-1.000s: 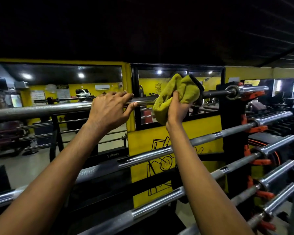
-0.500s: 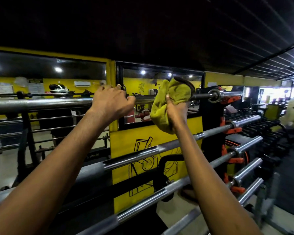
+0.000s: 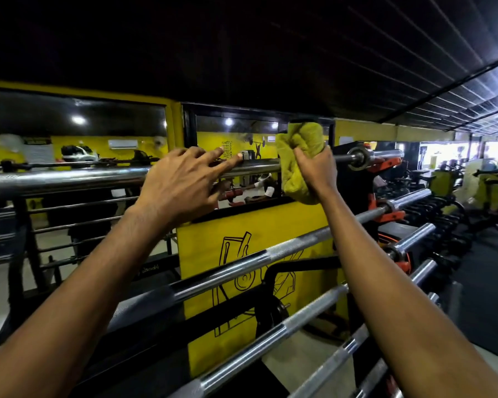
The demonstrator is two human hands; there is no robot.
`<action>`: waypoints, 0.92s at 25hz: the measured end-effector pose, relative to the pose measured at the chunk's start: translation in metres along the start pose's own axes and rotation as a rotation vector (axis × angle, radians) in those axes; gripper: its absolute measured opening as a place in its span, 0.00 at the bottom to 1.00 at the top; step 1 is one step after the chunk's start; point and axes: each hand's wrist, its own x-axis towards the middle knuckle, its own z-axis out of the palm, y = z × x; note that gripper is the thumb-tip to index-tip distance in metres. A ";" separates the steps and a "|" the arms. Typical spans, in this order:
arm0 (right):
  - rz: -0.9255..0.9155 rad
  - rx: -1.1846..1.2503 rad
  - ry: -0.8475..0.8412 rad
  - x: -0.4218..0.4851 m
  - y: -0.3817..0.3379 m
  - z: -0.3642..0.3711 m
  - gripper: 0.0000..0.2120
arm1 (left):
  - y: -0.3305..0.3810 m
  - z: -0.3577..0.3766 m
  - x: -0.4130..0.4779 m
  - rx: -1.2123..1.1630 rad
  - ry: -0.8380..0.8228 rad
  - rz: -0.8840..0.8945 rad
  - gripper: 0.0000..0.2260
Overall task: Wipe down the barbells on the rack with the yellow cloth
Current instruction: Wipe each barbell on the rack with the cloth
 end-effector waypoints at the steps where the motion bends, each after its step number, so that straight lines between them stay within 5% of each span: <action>1: 0.022 0.005 -0.009 0.003 0.002 -0.002 0.17 | 0.001 -0.002 0.001 -0.001 -0.011 -0.005 0.29; 7: -0.112 0.165 -0.174 -0.003 0.027 -0.002 0.28 | 0.015 -0.025 0.026 -0.275 -0.082 -0.151 0.22; 11: 0.012 0.216 0.044 0.001 0.036 0.002 0.29 | 0.036 -0.024 0.055 -0.209 -0.057 -0.117 0.18; 16: 0.325 0.299 0.182 0.016 0.034 0.014 0.47 | 0.046 -0.001 0.065 -0.169 -0.089 -0.099 0.27; 20: 0.558 1.058 0.128 0.017 0.036 0.024 0.24 | 0.050 0.007 0.061 -0.084 -0.058 -0.123 0.30; 23: 0.599 1.261 0.021 0.010 0.039 0.022 0.21 | 0.052 0.009 0.059 -0.090 -0.072 -0.150 0.31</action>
